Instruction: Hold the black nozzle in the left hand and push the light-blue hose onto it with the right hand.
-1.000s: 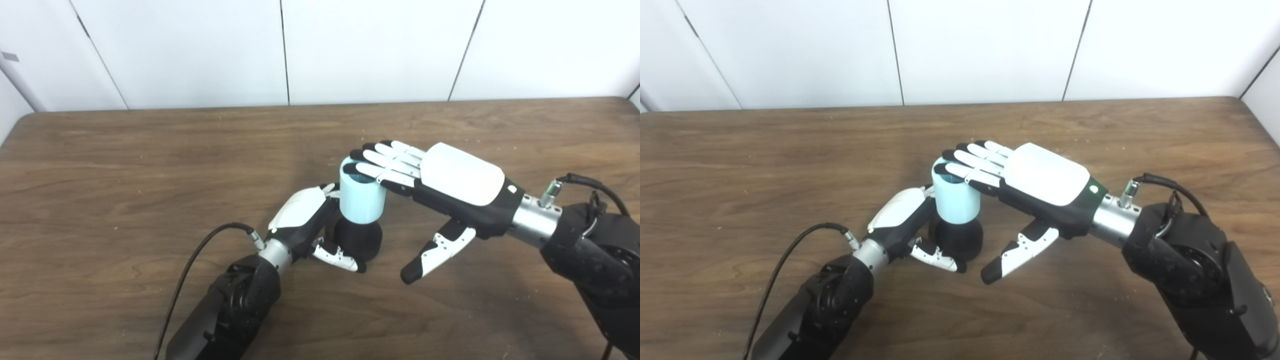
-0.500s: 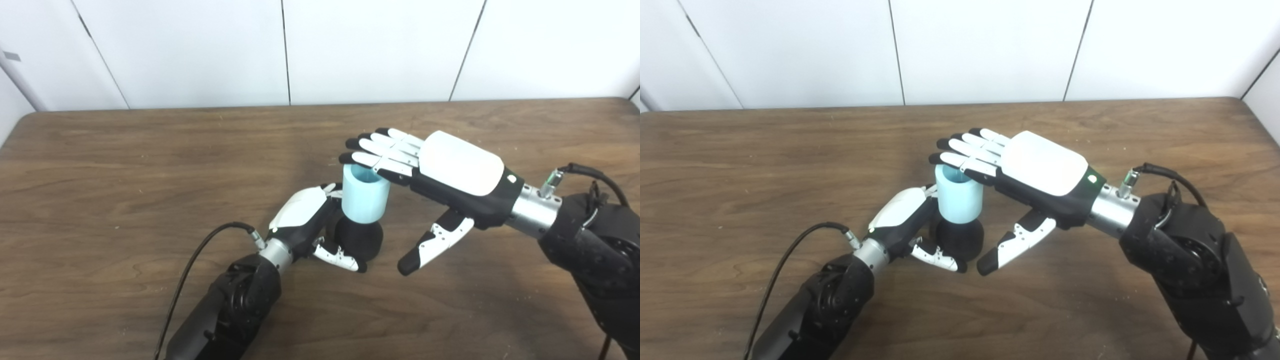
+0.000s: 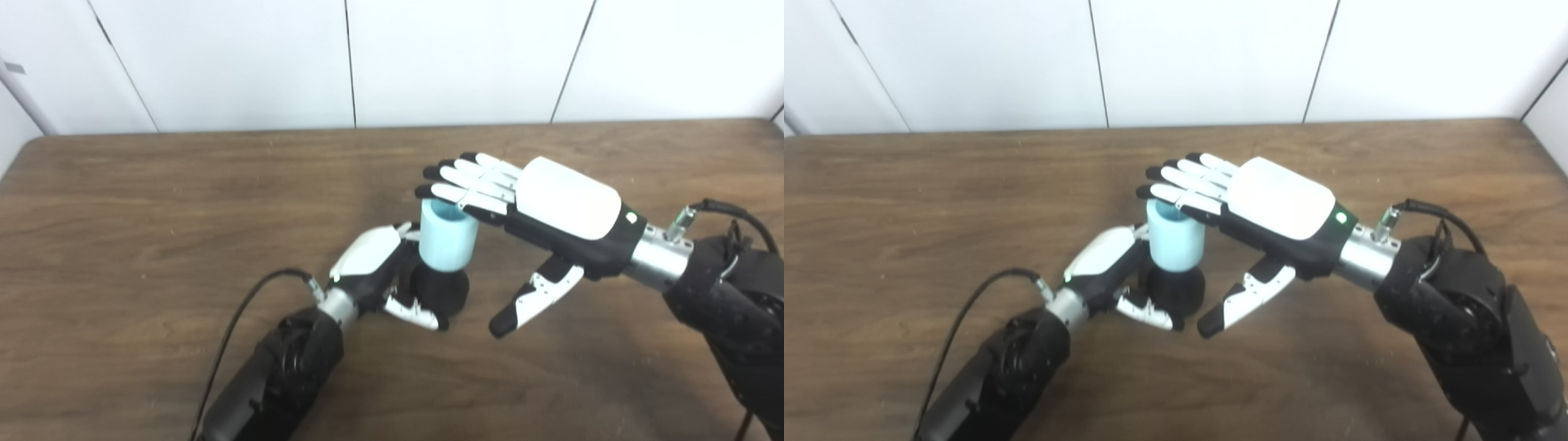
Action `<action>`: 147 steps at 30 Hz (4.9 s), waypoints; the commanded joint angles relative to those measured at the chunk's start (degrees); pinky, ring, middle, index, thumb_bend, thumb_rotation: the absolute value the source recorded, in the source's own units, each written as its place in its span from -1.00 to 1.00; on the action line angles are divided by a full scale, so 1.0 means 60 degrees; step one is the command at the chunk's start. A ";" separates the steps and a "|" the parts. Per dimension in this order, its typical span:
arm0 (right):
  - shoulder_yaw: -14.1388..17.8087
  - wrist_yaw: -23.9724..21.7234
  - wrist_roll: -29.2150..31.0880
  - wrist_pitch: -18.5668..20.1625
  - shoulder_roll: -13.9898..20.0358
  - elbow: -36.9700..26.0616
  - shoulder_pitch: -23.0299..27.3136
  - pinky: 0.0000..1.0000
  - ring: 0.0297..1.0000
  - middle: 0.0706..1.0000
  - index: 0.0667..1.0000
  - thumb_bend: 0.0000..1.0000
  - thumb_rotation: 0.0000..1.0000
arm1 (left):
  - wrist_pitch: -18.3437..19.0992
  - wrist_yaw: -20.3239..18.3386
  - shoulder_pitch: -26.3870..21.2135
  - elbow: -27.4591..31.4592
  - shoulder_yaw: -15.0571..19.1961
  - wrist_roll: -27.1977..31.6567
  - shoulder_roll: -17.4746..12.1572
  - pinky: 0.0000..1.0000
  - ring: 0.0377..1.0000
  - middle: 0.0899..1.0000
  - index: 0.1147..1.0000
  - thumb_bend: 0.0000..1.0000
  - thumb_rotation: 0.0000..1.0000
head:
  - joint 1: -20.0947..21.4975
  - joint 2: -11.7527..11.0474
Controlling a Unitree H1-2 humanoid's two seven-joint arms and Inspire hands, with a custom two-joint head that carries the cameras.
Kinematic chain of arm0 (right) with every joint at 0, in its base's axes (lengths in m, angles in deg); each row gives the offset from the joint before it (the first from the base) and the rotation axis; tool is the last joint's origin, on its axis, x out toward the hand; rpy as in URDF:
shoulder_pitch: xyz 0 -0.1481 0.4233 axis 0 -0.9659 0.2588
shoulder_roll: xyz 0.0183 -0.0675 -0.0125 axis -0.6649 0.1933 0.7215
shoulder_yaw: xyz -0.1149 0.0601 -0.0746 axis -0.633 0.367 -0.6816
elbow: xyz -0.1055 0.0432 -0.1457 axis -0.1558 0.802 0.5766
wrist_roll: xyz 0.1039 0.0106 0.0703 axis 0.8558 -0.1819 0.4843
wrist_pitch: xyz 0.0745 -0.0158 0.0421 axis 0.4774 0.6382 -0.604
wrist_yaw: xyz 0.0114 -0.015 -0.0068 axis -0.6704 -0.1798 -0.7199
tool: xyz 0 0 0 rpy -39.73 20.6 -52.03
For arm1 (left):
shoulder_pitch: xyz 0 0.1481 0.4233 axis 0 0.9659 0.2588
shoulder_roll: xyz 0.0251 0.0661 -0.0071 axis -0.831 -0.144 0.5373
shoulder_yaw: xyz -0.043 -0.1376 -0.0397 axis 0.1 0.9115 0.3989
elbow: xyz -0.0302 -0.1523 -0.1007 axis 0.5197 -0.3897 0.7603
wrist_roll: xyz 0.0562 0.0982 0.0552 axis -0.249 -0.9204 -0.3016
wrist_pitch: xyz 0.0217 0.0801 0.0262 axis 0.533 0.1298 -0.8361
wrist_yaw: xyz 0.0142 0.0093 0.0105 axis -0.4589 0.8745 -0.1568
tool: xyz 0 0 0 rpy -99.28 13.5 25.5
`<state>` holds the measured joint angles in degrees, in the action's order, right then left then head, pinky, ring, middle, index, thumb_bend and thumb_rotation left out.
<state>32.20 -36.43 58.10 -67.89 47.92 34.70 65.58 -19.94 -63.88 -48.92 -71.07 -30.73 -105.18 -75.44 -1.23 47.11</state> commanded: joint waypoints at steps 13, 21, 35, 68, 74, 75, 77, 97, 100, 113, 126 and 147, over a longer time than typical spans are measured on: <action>-0.0250 0.0090 -0.0159 -0.0233 0.0116 0.0162 -0.0105 1.00 1.00 1.00 0.92 0.32 0.99 | 0.0854 -0.1034 0.0660 -0.0632 -0.0260 -0.0182 -0.0463 1.00 1.00 0.72 -0.17 0.04 -0.91 | -0.0010 0.0077; -0.0498 0.0188 -0.0329 -0.0376 0.0137 0.0399 -0.0405 1.00 1.00 1.00 0.92 0.32 0.99 | 0.0852 -0.1025 0.0685 -0.0611 -0.0257 -0.0165 -0.0433 1.00 1.00 0.72 -0.17 0.04 -0.91 | -0.0040 0.0070; -0.0628 0.0081 -0.0325 -0.0254 0.0329 0.0355 -0.0601 1.00 1.00 1.00 0.91 0.32 0.99 | 0.0920 -0.1071 0.0693 -0.0509 -0.0244 -0.0200 -0.0431 1.00 1.00 0.72 -0.17 0.04 -0.91 | -0.0024 0.0156; -0.1149 0.0304 -0.0446 -0.0407 0.0459 0.0758 -0.0885 1.00 1.00 1.00 0.91 0.32 1.00 | 0.0994 -0.1144 0.0664 -0.0374 -0.0265 -0.0219 -0.0547 1.00 0.99 0.72 -0.17 0.04 -0.91 | -0.0057 0.0213; -0.1288 0.0382 -0.0440 -0.0411 0.0467 0.0846 -0.0940 1.00 1.00 1.00 0.92 0.32 1.00 | 0.1019 -0.1180 0.0658 -0.0331 -0.0248 -0.0209 -0.0569 1.00 0.99 0.72 -0.17 0.04 -0.91 | -0.0067 0.0223; -0.1312 0.0390 -0.0440 -0.0397 0.0463 0.0857 -0.0944 1.00 1.00 1.00 0.92 0.32 1.00 | 0.1020 -0.1180 0.0656 -0.0337 -0.0252 -0.0216 -0.0563 1.00 0.99 0.72 -0.17 0.04 -0.91 | -0.0044 0.0227; -0.1344 0.0393 -0.0435 -0.0363 0.0455 0.0865 -0.0942 1.00 1.00 1.00 0.92 0.32 1.00 | 0.1028 -0.1181 0.0651 -0.0347 -0.0253 -0.0227 -0.0556 1.00 0.99 0.72 -0.17 0.04 -0.91 | -0.0053 0.0229; -0.1448 0.0448 -0.0479 -0.0340 0.0477 0.0944 -0.1027 1.00 1.00 1.00 0.92 0.32 1.00 | 0.1067 -0.1220 0.0649 -0.0331 -0.0212 -0.0224 -0.0507 1.00 0.99 0.72 -0.17 0.04 -0.91 | -0.0039 0.0250; -0.1476 0.0452 -0.0484 -0.0309 0.0487 0.0949 -0.1027 1.00 1.00 1.00 0.93 0.32 1.00 | 0.1050 -0.1194 0.0663 -0.0359 -0.0204 -0.0192 -0.0499 1.00 0.99 0.72 -0.17 0.04 -0.91 | -0.0048 0.0242; -0.1519 0.0511 -0.0521 -0.0310 0.0522 0.1002 -0.1052 1.00 1.00 1.00 0.93 0.32 1.00 | 0.1079 -0.1246 0.0669 -0.0328 -0.0191 -0.0227 -0.0503 1.00 0.99 0.72 -0.17 0.04 -0.91 | -0.0043 0.0275; -0.1568 0.0564 -0.0588 -0.0268 0.0571 0.1042 -0.1123 1.00 1.00 1.00 0.93 0.32 1.00 | 0.1058 -0.1268 0.0673 -0.0296 -0.0205 -0.0224 -0.0543 1.00 0.99 0.72 -0.17 0.04 -0.91 | -0.0037 0.0318; -0.1765 0.0479 -0.0706 -0.0211 0.0571 0.0831 -0.1207 1.00 1.00 1.00 0.93 0.33 1.00 | 0.1062 -0.1366 0.0650 -0.0250 -0.0203 -0.0306 -0.0531 1.00 0.99 0.72 -0.17 0.04 -0.91 | 0.0001 0.0353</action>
<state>24.69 -27.73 55.09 -69.95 49.41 38.09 61.40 -17.90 -66.07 -48.77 -69.41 -30.51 -106.27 -76.05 -1.32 49.22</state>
